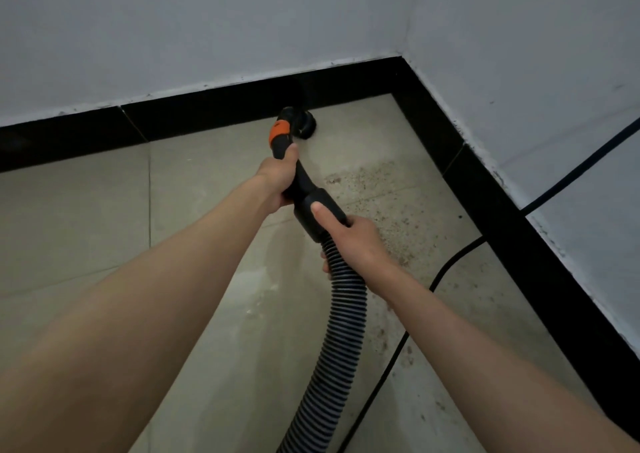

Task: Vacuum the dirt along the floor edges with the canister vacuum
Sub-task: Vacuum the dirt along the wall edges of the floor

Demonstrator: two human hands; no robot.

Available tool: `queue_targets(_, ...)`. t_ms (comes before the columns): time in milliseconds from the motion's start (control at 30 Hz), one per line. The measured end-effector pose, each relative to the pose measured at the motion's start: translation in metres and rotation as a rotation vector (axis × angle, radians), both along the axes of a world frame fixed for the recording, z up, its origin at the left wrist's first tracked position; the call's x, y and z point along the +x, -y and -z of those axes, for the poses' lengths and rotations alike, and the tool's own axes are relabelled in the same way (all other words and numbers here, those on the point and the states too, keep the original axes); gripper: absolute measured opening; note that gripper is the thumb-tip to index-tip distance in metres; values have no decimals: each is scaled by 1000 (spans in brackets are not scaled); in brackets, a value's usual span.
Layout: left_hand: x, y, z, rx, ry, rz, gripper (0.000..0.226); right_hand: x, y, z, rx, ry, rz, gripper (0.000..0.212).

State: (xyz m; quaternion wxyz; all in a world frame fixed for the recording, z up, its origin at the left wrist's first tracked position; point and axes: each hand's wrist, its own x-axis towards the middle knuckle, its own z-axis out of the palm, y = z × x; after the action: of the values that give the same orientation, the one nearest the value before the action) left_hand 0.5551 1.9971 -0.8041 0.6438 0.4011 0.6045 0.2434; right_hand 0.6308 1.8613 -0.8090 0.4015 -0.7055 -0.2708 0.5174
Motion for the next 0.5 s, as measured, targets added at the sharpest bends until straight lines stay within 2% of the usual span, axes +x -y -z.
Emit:
queue_targets(233,72,-7,23,110,-147,198,47,33,10,23,15,-79,219,43)
queue_targets(367,105,-11,34,150,-178,251,45,59,7,32,43,-88,272,36)
queue_targets(500,139,-37,27,231,-210,255,49,83,-24,35,64,-142,319,42)
